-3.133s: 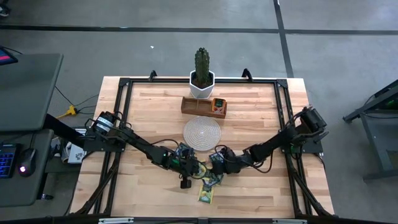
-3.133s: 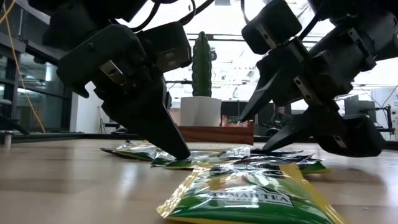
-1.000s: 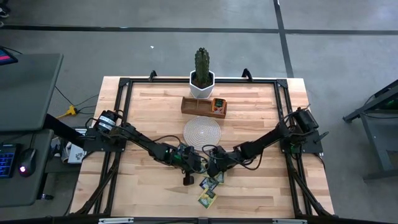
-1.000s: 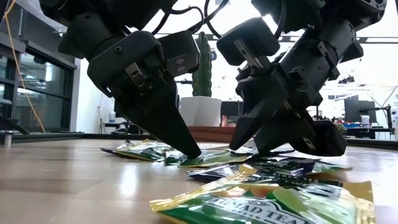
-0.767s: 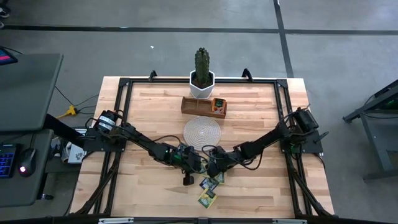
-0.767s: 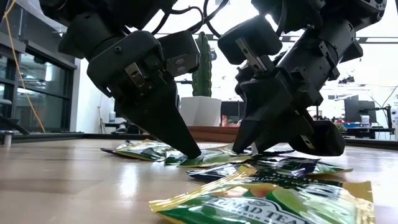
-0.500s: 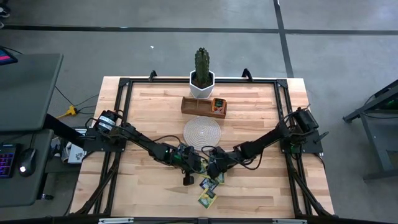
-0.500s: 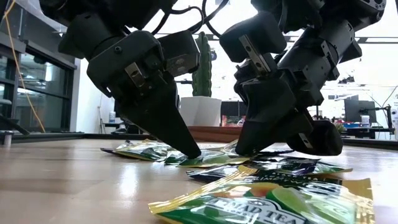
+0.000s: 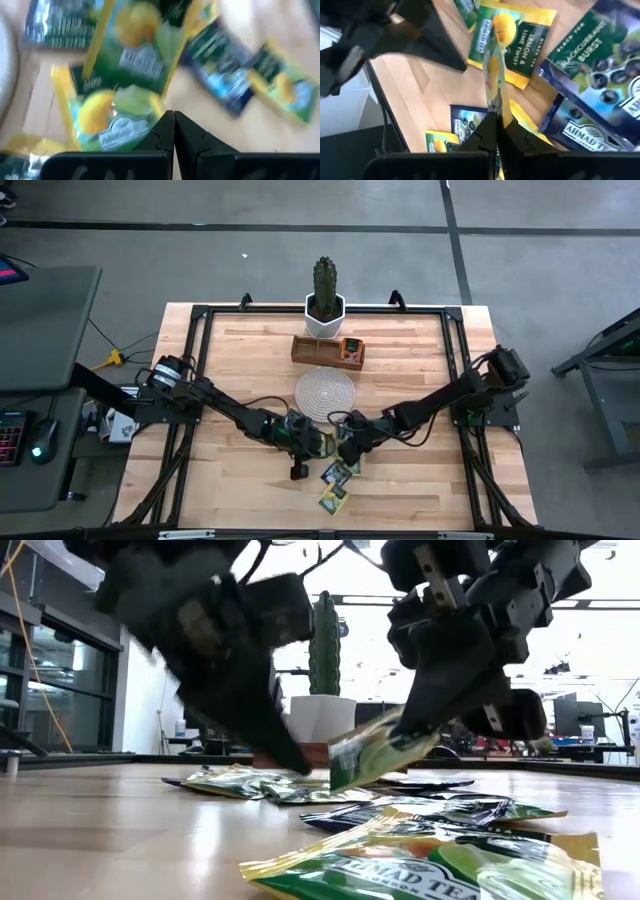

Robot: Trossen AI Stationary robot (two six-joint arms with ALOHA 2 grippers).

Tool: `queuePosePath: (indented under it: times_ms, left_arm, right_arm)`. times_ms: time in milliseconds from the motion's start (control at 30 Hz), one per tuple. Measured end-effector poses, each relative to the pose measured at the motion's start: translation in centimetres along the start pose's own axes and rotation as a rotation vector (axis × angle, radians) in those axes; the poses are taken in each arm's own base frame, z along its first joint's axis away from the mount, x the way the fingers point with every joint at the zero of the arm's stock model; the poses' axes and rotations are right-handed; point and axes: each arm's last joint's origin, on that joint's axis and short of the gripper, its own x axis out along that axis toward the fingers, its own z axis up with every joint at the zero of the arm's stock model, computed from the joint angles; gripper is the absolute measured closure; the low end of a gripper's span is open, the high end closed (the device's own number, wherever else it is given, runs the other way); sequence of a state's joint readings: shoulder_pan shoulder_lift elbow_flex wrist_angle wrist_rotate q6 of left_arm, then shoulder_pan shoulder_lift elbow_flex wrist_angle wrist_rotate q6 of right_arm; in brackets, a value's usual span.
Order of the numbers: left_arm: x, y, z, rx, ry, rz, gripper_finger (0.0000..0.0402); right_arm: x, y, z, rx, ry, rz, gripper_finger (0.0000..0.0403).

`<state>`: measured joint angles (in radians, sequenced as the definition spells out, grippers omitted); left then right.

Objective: Pick & Place Tea
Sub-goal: Put the yellow tea bag into the middle section of the wooden organizer

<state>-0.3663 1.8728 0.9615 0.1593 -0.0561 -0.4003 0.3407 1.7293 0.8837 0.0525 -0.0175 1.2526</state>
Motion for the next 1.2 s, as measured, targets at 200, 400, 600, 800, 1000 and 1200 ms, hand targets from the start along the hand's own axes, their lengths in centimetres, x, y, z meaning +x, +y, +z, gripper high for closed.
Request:
queuePosePath:
  times_ms: [200, 400, 600, 800, 1000, 1200]
  left_arm:
    - [-0.9, 0.1, 0.8, -0.004, -0.027, -0.006, 0.04]
    - [-1.7, 0.9, 1.6, -0.008, -0.038, 0.02, 0.04]
    - [-3.4, 1.1, 2.5, 0.017, -0.079, 0.063, 0.04]
    - [-5.7, 2.2, 2.3, 0.006, -0.134, 0.146, 0.04]
    - [-7.3, 3.7, 1.0, -0.031, -0.203, 0.175, 0.0401]
    - [-8.8, 5.6, -0.7, -0.096, -0.331, 0.163, 0.0401]
  right_arm:
    - [-1.7, 0.4, 0.3, -0.063, 0.024, 0.007, 0.0402]
    - [-4.7, 0.4, 1.1, -0.191, 0.039, -0.036, 0.0403]
    - [-9.2, 1.2, 3.5, -0.364, 0.043, -0.15, 0.0403]
    - [-13.6, 3.6, 7.6, -0.565, 0.043, -0.32, 0.0403]
    - [-16.3, 4.3, 11.5, -0.693, 0.096, -0.422, 0.0403]
    - [-17.2, 4.8, 15.0, -0.799, 0.211, -0.515, 0.0402]
